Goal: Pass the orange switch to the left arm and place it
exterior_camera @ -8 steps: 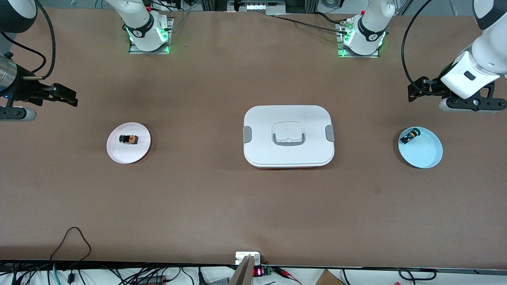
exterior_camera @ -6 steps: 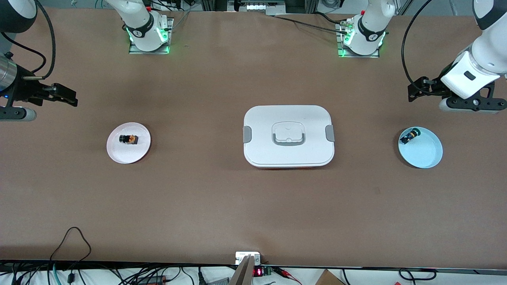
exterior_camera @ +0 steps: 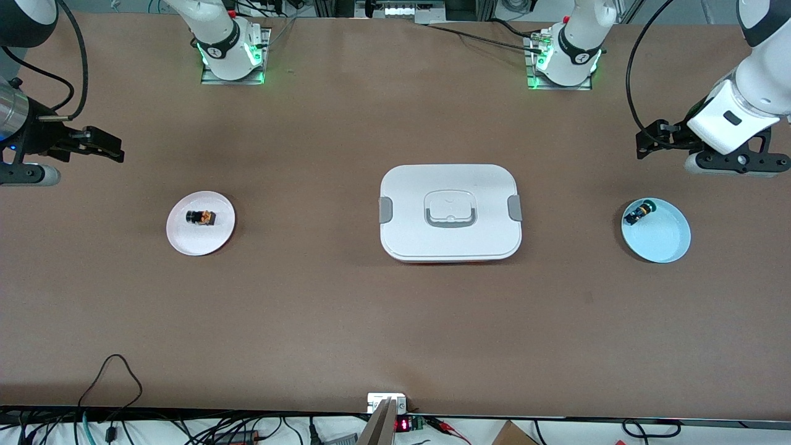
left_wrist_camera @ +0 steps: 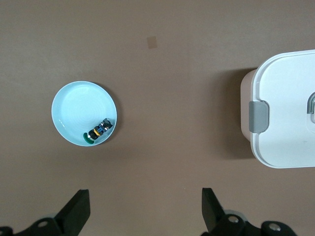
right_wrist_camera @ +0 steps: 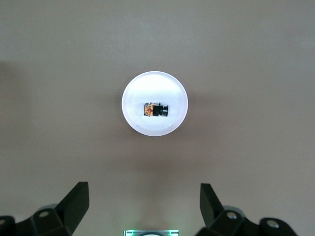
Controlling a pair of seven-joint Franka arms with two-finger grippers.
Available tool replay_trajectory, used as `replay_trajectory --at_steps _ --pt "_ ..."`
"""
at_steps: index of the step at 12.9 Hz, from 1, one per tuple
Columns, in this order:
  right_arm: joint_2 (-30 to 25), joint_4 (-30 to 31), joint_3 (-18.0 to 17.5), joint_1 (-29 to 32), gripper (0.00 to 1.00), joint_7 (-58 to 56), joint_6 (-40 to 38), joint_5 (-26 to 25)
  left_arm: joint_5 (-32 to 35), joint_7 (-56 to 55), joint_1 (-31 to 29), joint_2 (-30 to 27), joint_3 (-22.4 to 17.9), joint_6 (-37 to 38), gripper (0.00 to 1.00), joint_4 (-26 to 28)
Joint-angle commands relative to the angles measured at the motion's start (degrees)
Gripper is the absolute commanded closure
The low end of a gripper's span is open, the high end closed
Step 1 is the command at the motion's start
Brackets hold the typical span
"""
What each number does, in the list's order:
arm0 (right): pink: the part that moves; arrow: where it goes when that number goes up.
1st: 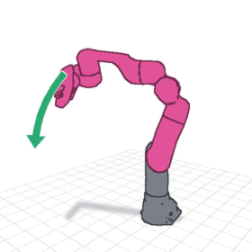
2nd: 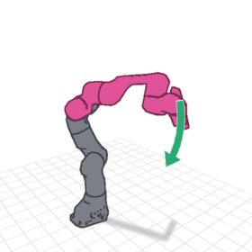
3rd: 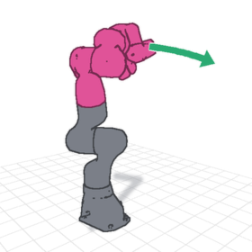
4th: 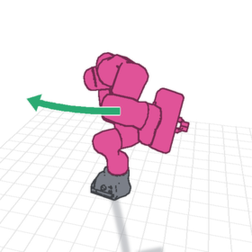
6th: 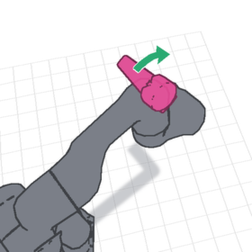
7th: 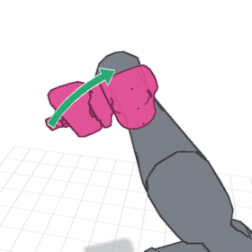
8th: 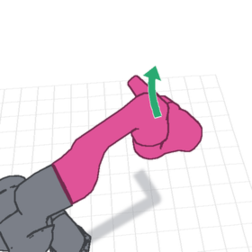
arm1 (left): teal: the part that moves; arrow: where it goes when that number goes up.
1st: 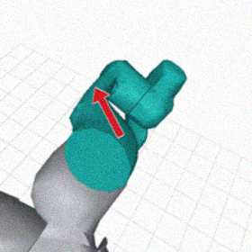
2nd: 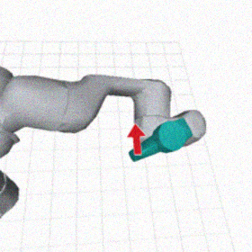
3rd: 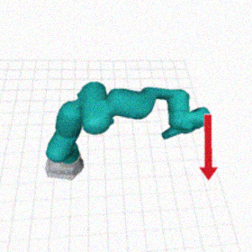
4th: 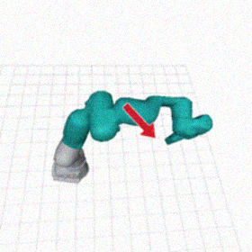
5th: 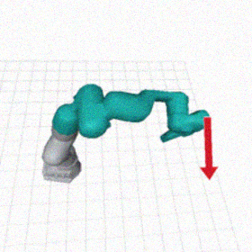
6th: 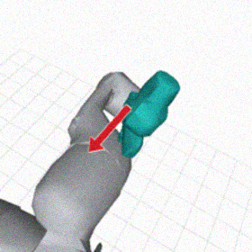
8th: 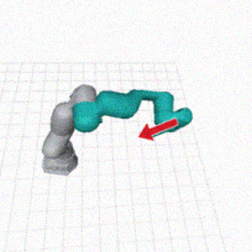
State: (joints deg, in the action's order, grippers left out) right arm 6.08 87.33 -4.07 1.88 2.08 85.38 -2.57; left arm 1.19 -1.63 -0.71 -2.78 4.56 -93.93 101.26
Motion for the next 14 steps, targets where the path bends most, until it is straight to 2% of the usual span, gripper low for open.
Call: replay_trajectory --at_steps 1,10,13,14 --pt "1.2 0.6 -0.2 0.0 0.0 2.4 0.7 0.0 -0.2 0.8 -0.3 0.1 0.3 0.2 0.0 -1.0" --pt "10.5 1.9 -0.3 -2.1 0.0 4.0 8.6 -0.6 -0.2 0.8 -0.3 0.1 0.3 0.3 0.0 -1.0" --pt "10.9 5.9 -0.2 -2.1 0.0 4.2 13.8 -1.2 -0.2 0.8 -0.3 0.1 0.2 0.2 0.0 -1.1" --pt "11.6 7.7 -0.2 -2.1 0.0 4.2 16.5 -3.0 -0.2 0.8 -0.3 0.1 0.2 0.2 0.0 -1.1"
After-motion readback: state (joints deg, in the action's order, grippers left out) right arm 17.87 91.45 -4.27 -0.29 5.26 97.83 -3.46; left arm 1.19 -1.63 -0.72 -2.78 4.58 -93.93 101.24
